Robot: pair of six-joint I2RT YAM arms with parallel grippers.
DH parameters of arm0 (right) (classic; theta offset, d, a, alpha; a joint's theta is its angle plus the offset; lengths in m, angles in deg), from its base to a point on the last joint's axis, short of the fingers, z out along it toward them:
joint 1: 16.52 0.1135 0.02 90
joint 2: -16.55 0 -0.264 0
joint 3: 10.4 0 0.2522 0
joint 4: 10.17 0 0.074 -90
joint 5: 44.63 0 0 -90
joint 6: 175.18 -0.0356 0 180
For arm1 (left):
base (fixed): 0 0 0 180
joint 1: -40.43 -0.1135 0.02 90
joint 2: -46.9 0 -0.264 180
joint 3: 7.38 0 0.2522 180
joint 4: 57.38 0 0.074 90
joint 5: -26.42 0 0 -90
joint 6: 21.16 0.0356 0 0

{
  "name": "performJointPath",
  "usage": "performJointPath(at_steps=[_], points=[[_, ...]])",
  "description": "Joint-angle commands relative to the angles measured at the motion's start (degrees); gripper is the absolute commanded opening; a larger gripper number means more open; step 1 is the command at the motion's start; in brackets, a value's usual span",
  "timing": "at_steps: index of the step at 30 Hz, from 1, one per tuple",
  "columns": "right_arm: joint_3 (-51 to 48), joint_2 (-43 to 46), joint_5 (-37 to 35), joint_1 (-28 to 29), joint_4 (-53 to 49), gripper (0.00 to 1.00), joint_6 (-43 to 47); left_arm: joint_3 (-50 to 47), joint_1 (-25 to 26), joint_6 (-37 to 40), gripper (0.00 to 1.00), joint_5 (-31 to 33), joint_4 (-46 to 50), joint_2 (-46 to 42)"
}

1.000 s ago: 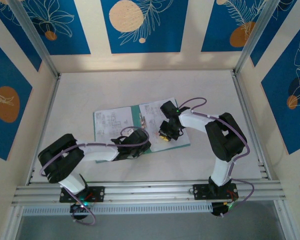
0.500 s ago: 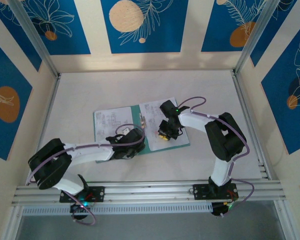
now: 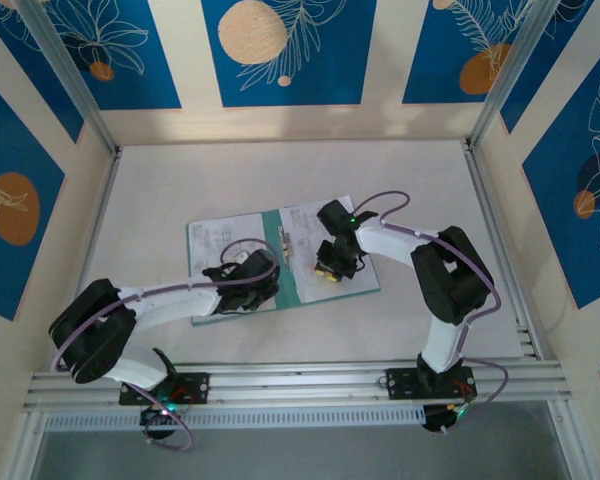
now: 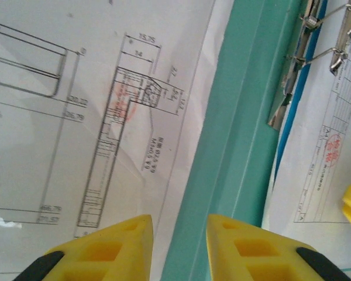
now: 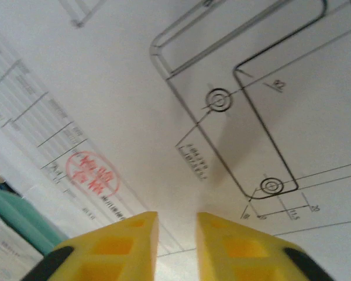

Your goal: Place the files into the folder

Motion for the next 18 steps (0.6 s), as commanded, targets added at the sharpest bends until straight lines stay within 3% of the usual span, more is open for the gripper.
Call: performJointPath(at_steps=[1, 9, 14, 18], points=[[2.93, 3.39, -0.53, 0.85, -2.32, 0.32, 0.94, 0.11, -2.17, 3.37, 0.29, -1.13, 4.60, -1.77], [7.85, 2.88, -0.54, 2.74, -1.79, 0.42, 2.27, -3.96, -6.51, 6.57, 0.26, -3.66, 7.27, -4.40], [18.50, -5.26, 1.21, 2.56, -0.22, 0.16, 8.03, -6.00, -9.89, 10.15, 0.23, -6.95, 6.60, -3.98], [28.25, -12.59, 0.69, 2.15, -1.65, 0.08, 11.85, -6.29, -10.95, 11.95, 0.21, -7.09, 7.48, -2.33]])
